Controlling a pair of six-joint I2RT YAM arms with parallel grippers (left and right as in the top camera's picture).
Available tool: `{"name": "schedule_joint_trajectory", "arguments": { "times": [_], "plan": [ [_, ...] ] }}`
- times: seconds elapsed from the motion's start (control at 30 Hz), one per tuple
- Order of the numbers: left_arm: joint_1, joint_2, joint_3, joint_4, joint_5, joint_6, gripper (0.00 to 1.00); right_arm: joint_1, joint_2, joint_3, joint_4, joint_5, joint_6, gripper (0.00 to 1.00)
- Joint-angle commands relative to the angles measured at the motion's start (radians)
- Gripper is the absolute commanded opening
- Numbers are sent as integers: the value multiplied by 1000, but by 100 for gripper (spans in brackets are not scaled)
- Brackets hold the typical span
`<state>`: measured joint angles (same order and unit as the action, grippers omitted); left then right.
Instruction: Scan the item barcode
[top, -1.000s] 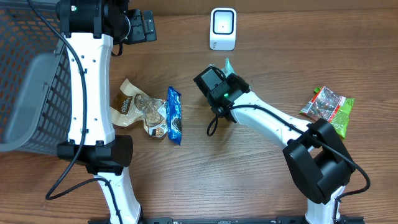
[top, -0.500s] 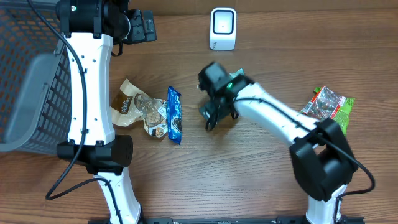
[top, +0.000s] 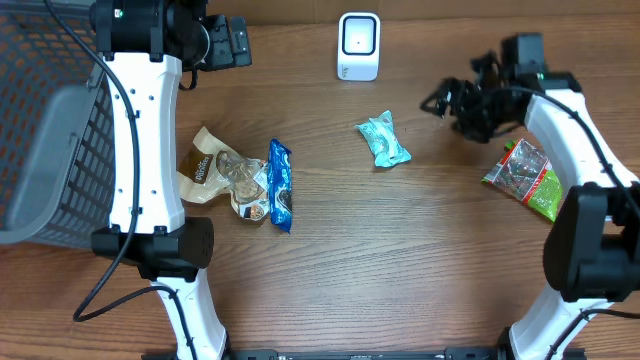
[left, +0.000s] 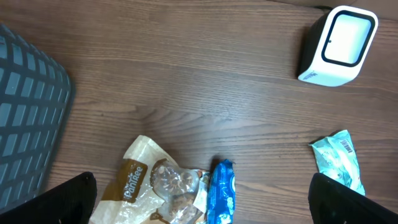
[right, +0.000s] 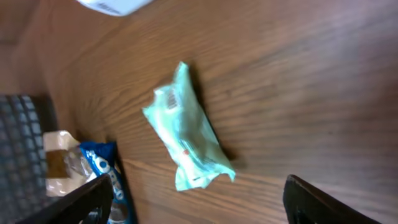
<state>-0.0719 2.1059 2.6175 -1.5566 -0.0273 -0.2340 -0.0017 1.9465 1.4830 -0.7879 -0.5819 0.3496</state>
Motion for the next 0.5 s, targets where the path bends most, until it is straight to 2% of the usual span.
{"name": "schedule_joint_trajectory", "arguments": {
  "times": [0.0,0.23,0.47],
  "plan": [
    [0,0,11,-2,-6,2,100,38,2,-101,85,-112,109,87],
    [0,0,11,-2,-6,2,100,78,3,-285,388,-70,261,85],
    [0,0,11,-2,-6,1,100,127,5,-377,527,2,401,82]
  ]
}}
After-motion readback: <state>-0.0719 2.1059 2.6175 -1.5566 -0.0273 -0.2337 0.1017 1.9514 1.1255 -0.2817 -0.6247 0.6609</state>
